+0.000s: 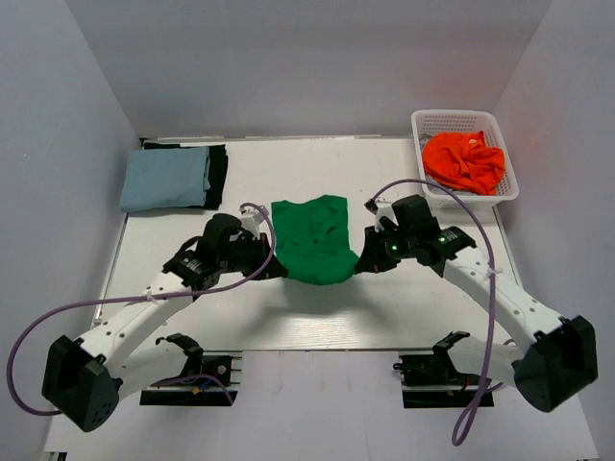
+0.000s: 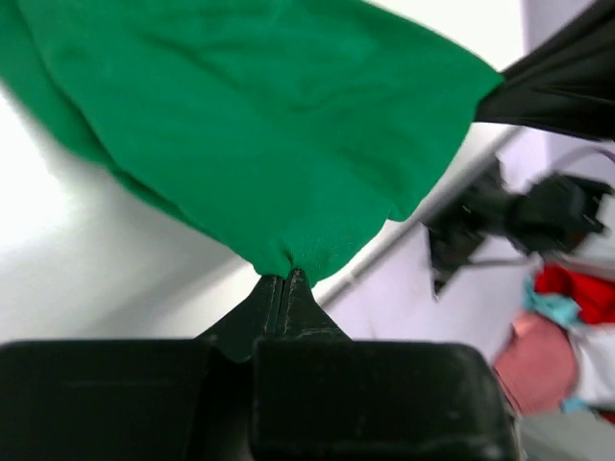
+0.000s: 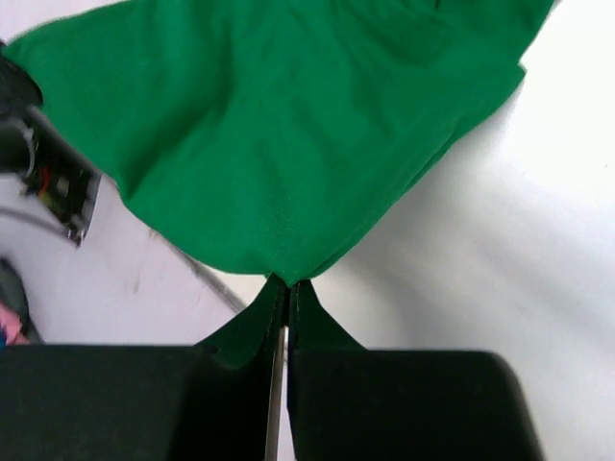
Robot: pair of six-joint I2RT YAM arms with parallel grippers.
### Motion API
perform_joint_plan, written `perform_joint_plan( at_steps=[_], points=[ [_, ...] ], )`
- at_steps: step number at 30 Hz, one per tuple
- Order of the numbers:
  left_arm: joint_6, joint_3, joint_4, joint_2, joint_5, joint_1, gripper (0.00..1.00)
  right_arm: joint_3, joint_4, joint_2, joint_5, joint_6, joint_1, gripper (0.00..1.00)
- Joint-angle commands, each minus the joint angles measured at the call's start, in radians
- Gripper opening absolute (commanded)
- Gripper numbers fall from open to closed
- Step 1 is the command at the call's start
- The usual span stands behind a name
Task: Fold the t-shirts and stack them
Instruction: Grab one side of the 2/3 rectangular tshirt with both arms
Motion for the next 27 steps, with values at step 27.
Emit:
perform_joint_plan(
  at_steps=[27],
  points=[
    [-0.125,0.199,-0.072,0.032,-0.339,0.001,0.0,0.132,0.122,0.0,0.068,0.1,-0.08,0.0]
  ],
)
